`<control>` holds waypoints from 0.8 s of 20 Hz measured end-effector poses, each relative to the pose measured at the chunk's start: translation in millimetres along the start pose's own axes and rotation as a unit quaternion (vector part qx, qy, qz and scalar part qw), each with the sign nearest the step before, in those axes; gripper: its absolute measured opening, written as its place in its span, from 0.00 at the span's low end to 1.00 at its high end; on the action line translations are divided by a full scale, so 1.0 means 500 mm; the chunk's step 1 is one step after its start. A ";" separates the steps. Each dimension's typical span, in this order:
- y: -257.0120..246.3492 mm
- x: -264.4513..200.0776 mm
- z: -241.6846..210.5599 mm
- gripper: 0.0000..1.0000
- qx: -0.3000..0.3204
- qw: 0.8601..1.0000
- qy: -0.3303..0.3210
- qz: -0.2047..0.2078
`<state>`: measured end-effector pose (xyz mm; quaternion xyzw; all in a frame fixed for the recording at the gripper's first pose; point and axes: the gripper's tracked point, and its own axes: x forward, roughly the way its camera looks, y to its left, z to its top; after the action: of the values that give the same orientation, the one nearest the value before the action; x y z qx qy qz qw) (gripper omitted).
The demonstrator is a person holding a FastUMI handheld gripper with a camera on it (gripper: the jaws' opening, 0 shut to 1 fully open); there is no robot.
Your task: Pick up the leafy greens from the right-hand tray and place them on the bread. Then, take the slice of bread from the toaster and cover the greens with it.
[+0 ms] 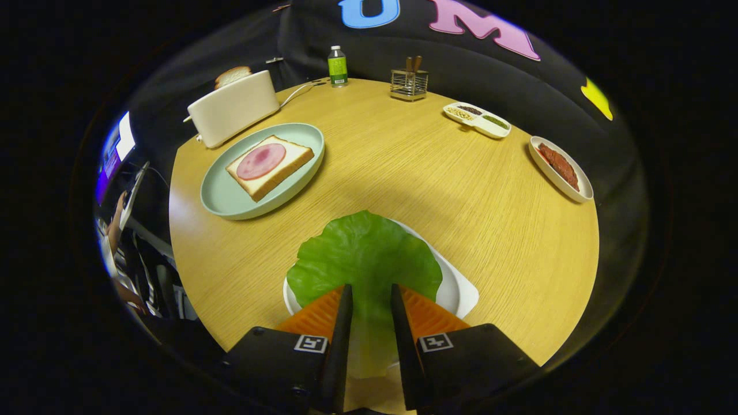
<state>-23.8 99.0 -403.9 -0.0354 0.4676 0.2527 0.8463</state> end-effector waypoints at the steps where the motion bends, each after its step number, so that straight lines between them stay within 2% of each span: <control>1: 0.014 -0.001 -0.001 0.43 -0.006 1.000 -0.001 0.006; 3: 0.024 0.005 0.000 0.26 -0.024 1.000 -0.008 0.005; 4: 0.022 0.002 0.000 0.12 -0.036 0.999 -0.015 0.002; 6: 0.022 -0.003 0.005 0.07 -0.040 0.999 -0.020 -0.002; 8: 0.019 -0.009 0.011 0.05 -0.004 1.000 -0.017 0.005; 10: 0.005 -0.036 0.041 0.05 0.026 0.999 -0.043 0.000; 16: -0.010 -0.136 0.107 0.05 0.035 0.995 -0.093 -0.013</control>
<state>-9.9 83.6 -319.6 0.0117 0.3946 0.2275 0.8902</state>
